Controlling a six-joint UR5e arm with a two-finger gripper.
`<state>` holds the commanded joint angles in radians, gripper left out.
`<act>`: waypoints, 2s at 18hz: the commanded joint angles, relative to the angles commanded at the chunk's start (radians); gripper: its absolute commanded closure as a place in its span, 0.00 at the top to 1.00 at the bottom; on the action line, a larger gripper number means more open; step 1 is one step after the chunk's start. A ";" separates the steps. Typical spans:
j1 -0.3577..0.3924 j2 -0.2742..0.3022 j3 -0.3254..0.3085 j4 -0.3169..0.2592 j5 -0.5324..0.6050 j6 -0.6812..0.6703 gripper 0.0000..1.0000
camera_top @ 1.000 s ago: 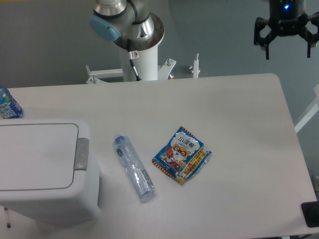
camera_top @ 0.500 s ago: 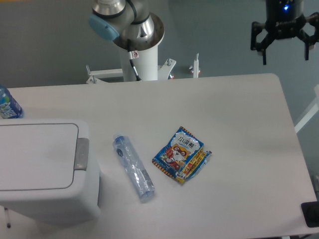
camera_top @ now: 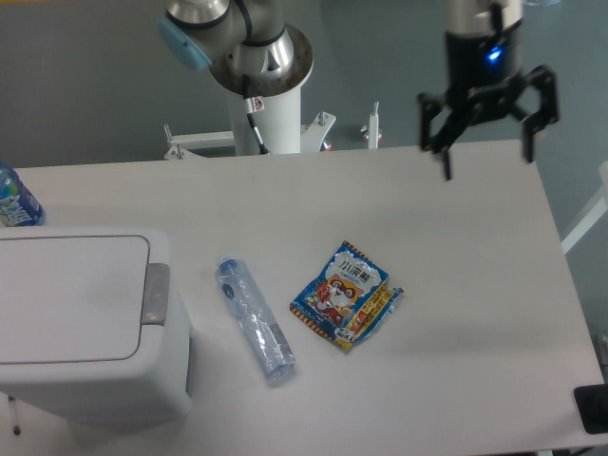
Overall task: Open the trash can
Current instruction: 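Move the open gripper toward the white trash can lid edge, then lower the gripper finger onto the lid edge and push it open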
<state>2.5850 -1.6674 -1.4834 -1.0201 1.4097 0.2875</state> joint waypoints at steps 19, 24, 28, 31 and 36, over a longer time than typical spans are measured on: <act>-0.227 -0.094 0.008 0.000 -0.285 -0.369 1.00; -0.263 -0.103 -0.008 0.000 -0.285 -0.370 1.00; -0.286 -0.112 -0.011 0.000 -0.284 -0.372 1.00; -0.287 -0.118 -0.011 0.000 -0.284 -0.376 1.00; -0.299 -0.129 -0.011 0.002 -0.279 -0.376 1.00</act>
<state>2.2856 -1.7963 -1.4941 -1.0186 1.1305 -0.0890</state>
